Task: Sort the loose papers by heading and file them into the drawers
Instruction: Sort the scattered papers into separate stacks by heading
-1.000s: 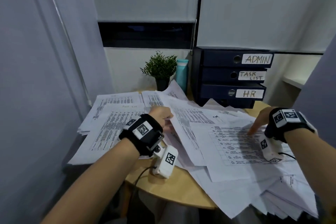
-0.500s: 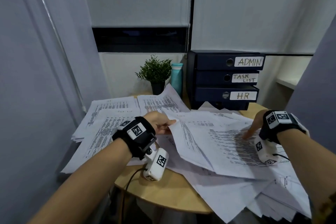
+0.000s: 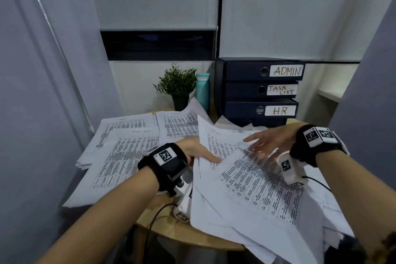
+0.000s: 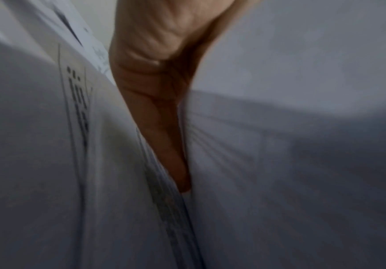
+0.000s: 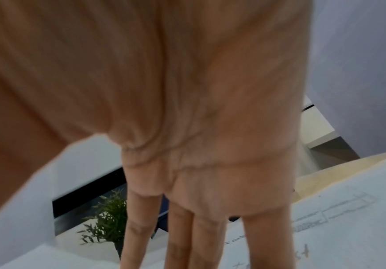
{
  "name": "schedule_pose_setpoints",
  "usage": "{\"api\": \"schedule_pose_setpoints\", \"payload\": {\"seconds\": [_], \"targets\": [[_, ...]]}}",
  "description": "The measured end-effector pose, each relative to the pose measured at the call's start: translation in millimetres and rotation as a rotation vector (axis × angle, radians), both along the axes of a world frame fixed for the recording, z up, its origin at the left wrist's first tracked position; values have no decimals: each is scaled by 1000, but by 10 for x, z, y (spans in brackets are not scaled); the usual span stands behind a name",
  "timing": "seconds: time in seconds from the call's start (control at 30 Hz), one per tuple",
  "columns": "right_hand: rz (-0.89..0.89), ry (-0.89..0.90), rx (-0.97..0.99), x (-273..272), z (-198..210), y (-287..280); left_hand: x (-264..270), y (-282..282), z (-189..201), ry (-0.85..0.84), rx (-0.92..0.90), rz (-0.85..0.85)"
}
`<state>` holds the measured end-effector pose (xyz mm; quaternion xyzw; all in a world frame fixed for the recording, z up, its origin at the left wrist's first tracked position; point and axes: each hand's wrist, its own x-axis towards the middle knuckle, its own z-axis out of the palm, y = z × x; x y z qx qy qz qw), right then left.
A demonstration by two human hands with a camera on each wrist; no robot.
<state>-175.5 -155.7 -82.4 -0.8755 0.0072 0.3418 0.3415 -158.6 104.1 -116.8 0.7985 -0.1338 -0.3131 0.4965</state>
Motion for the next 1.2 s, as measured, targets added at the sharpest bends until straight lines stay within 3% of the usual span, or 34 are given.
{"api": "schedule_pose_setpoints", "payload": {"seconds": [0.1, 0.23, 0.3, 0.37, 0.47, 0.6, 0.8, 1.03, 1.2], "targets": [[-96, -100, 75, -27, -52, -47, 48, 46, -47, -130, 41, 24], [-621, -550, 143, 1, -119, -296, 160, 219, -37, -206, -13, 130], [-734, -627, 8, 28, -158, -442, 184, 318, -34, -229, -38, 133], [-680, -561, -93, 45, -201, -522, 222, 353, -53, -228, -56, 137], [-659, -548, -17, -24, -154, -429, 269, 375, -94, -258, -104, 230], [-584, -498, -139, -100, -63, -320, 229, 407, -51, -322, -240, 253], [-340, -476, -266, -146, -6, -244, 173, 365, 138, -293, -347, 357], [-252, -529, -130, -168, -32, -193, 126, 370, 173, -383, -602, 542], [-299, -490, 240, 15, -114, -207, 150, 372, 170, -412, -666, 612]]}}
